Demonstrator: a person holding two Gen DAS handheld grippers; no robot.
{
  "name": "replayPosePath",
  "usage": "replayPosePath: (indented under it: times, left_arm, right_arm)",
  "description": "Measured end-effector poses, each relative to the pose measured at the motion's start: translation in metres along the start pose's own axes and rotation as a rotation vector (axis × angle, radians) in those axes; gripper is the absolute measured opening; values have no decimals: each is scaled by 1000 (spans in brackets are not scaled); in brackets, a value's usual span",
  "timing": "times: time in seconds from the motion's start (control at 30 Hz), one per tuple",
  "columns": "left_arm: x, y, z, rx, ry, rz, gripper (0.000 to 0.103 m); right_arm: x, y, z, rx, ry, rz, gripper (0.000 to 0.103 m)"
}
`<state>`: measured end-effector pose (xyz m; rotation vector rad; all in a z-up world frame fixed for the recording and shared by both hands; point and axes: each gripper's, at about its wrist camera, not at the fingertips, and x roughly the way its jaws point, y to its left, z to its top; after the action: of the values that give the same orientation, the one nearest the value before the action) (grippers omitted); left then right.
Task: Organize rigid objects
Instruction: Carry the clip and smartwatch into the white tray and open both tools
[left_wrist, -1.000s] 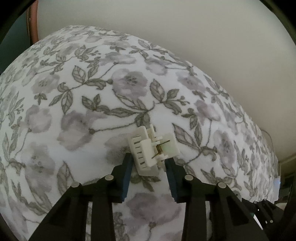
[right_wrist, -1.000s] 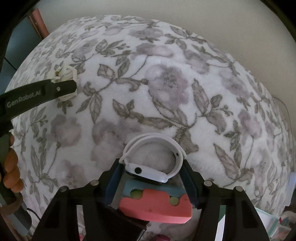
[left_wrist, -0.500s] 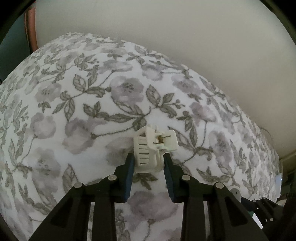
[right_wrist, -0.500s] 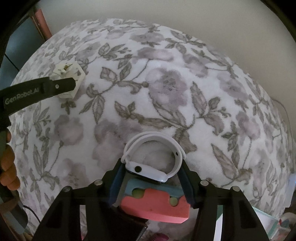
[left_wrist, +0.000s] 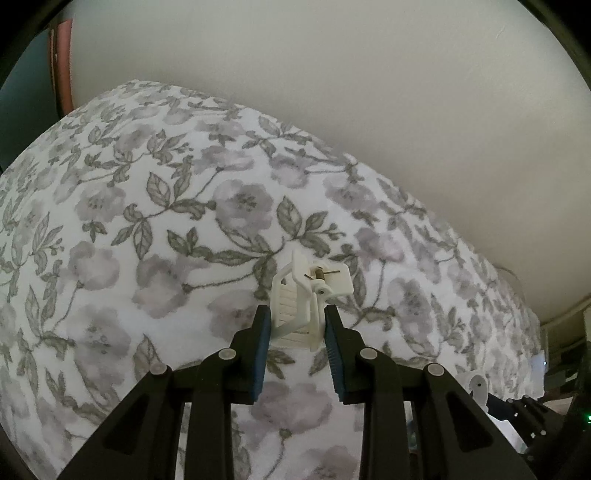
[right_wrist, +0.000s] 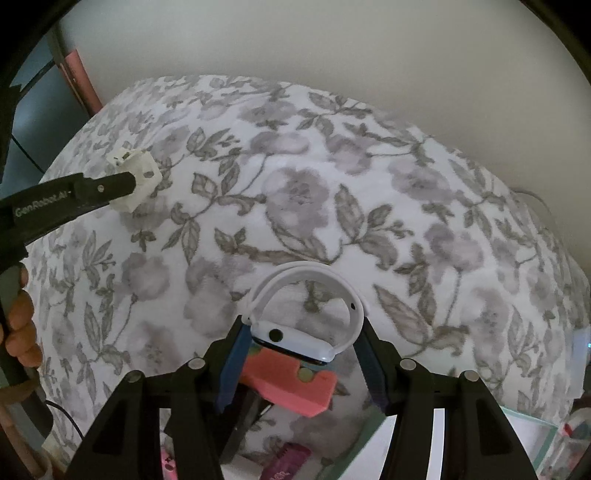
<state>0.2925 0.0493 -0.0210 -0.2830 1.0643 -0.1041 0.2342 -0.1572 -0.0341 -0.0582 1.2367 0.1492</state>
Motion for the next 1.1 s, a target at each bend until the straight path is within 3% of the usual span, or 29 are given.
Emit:
replayPosePath:
  times: [0.27,0.47,0.83,1.1]
  left_arm:
    - [-17,-11,1,23,-23,2,30]
    - [-42,-38,-9,74,-30,-8,30]
    - [-116,-96,-42,150,-55,-65,30]
    - [-142,-157,-98,352,-48,-56,30]
  right_arm:
    - [-13,-12,-11,36,-23,0,59]
    - [-46,-29,-32,111,-76,-6,59]
    - [-115,-69,-106,304,-127,-114,59]
    - [-138,-104,-166,556,-159,-150,60]
